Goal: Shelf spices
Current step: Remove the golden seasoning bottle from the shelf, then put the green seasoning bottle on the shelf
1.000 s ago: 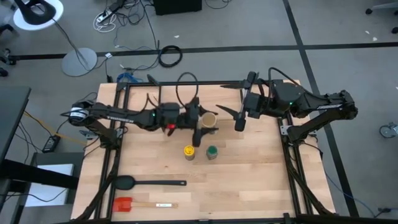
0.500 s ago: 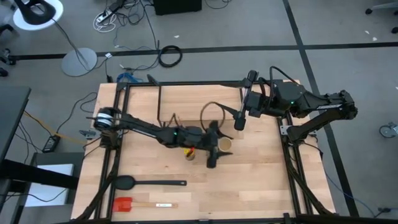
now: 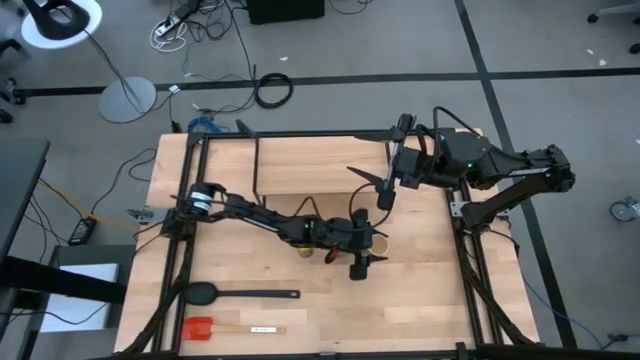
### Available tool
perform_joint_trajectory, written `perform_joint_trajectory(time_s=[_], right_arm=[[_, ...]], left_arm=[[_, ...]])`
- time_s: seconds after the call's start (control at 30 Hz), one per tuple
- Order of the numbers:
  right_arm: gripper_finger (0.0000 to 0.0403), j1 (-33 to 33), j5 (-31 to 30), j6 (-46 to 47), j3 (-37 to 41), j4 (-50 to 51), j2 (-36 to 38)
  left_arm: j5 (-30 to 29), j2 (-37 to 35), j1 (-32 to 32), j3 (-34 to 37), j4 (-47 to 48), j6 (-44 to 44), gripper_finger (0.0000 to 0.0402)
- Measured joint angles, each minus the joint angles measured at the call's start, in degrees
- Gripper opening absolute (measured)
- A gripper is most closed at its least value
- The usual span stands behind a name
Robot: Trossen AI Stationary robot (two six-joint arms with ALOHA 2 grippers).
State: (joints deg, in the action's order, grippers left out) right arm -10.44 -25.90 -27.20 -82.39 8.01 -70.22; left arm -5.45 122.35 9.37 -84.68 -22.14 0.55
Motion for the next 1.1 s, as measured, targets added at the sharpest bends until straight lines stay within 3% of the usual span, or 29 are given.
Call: perform_joint_trajectory(time_s=[0.43, 0.63, 0.93, 1.1], right_arm=[[0.0293, -0.02, -0.01, 0.28, 0.00, 0.24, 0.00], [0.0293, -0.02, 0.01, 0.59, 0.00, 0.32, 0.00], [0.0293, -0.02, 0.01, 0.57, 0.00, 0.23, 0.00], [0.0293, -0.08, 0.01, 0.45, 0.00, 0.23, 0.00]], left_arm=[[-1.58, 0.93, -0.11, 0.07, -1.27, -0.28, 0.0264], [-1.95, 0.87, -0.11, 0.07, -1.05, 1.24, 0.0313], [-2.61, 0.82, -0.11, 0.06, -1.35, 1.60, 0.0289], [-2.87, 0.59, -0.11, 0.07, -6.77, 1.63, 0.0284]])
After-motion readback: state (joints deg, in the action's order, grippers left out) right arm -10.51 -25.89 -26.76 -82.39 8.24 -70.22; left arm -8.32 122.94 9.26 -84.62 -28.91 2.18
